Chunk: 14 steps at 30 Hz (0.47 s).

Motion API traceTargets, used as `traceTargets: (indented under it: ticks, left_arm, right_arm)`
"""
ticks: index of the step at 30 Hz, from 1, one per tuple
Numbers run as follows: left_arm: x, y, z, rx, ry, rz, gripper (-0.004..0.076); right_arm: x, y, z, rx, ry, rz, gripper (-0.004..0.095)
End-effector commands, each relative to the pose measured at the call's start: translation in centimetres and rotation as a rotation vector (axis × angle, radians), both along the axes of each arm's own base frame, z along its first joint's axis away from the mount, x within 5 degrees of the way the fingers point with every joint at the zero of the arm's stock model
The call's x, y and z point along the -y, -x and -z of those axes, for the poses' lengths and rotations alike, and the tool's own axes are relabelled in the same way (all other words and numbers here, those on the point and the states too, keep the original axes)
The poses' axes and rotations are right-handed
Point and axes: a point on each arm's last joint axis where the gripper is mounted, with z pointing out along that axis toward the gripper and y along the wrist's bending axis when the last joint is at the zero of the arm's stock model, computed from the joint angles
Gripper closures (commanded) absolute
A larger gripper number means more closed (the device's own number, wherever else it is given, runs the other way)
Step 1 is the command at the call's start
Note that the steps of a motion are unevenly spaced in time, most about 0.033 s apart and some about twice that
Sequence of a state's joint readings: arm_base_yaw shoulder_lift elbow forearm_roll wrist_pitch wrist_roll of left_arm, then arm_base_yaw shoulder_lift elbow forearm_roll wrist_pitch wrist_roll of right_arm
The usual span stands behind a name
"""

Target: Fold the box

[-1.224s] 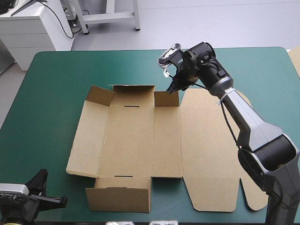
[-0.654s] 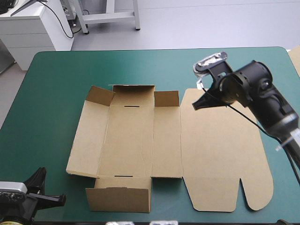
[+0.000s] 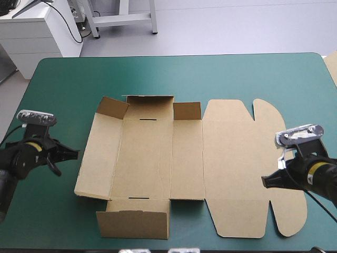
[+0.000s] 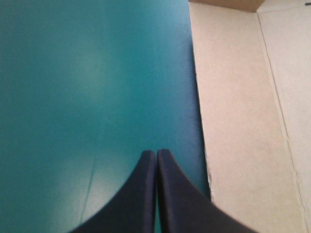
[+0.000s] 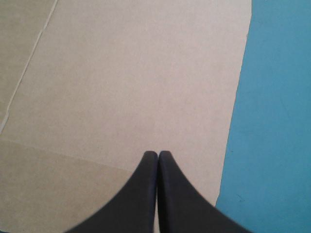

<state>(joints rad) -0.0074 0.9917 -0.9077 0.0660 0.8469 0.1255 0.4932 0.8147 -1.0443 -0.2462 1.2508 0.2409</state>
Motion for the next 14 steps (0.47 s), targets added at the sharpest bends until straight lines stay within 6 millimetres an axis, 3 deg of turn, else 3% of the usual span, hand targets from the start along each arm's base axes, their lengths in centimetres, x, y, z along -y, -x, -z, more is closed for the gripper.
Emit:
traceTargets:
  ticks: [1, 4, 7, 10, 14]
  left_arm:
    - [0.2, -3.8, -1.0, -0.077, 0.013, 0.0, 0.073]
    - [0.5, -6.6, -0.4, -0.181, 0.063, -0.002, 0.073]
    - [0.4, -8.0, 0.7, -0.303, 0.17, -0.004, 0.0728]
    - [-0.7, -8.3, 2.1, -0.426, 0.357, 0.039, 0.0727]
    - [-3.1, -8.1, 2.3, -0.447, 0.62, 0.018, 0.0728]
  right_arm:
    - [1.1, 1.7, 0.7, 0.038, -0.009, 0.018, 0.0929]
    - [1.7, 2.8, 2.0, 0.031, -0.012, 0.026, 0.0929]
    - [2.2, 3.7, 3.3, 0.025, -0.009, 0.027, 0.0929]
    - [2.6, 4.4, 4.3, 0.023, -0.02, 0.04, 0.0929]
    - [2.9, 5.0, 4.9, 0.03, -0.035, 0.046, 0.0929]
